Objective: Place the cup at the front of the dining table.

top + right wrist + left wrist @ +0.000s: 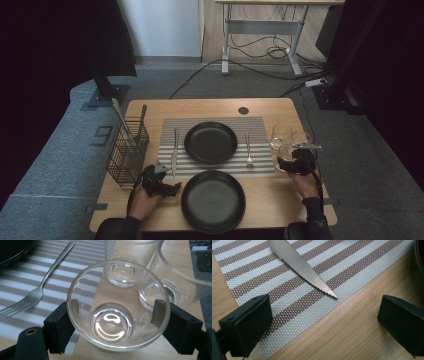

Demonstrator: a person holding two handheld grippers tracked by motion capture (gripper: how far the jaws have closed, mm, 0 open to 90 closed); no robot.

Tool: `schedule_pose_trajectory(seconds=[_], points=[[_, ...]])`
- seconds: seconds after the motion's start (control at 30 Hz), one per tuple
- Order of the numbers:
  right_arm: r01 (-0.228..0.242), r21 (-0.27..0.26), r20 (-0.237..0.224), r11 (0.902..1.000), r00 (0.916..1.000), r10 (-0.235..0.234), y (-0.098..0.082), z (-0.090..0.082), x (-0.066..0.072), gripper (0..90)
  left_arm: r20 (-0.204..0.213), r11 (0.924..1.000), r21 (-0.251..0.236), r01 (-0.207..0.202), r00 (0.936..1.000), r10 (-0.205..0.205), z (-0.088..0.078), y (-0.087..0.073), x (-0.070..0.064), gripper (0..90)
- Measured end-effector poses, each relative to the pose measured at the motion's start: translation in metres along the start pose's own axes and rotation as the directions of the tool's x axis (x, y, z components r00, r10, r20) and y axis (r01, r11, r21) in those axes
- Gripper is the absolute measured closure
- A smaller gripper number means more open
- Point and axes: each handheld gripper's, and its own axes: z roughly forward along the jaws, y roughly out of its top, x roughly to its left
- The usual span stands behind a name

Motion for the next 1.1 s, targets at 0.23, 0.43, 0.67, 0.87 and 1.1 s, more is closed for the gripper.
schedule_pose_trajectory(seconds=[0.23,0.43,0.67,0.87,1.1], points=[[0.018,0.009,-0.021,0.9998,0.9996,-0.018,-0.015,-0.018,-0.004,18.6,-0.001,1.0,0.001,0.0,1.0,0.0,0.0,0.0,0.0,0.0],[0.005,-0.003,-0.025,1.0,0.9997,-0.005,-0.012,-0.017,-0.007,13.6,-0.001,1.0,0.001,-0.001,1.0,0.001,0.0,0.0,0.0,0.0],[0.012,0.022,-0.024,0.9997,0.9997,-0.012,-0.006,-0.009,-0.006,16.6,-0.001,1.0,0.001,0.0,1.0,0.0,0.0,0.0,0.0,0.0],[0.008,0.051,-0.017,0.9987,0.9998,-0.007,-0.004,-0.01,-0.006,17.2,-0.001,1.0,0.001,0.0,1.0,0.0,0.0,0.0,0.0,0.0],[0.032,0.058,0.0,0.9978,0.9995,-0.032,-0.004,-0.012,-0.003,17.3,-0.001,1.0,0.001,0.0,1.0,0.0,0.0,0.0,0.0,0.0]])
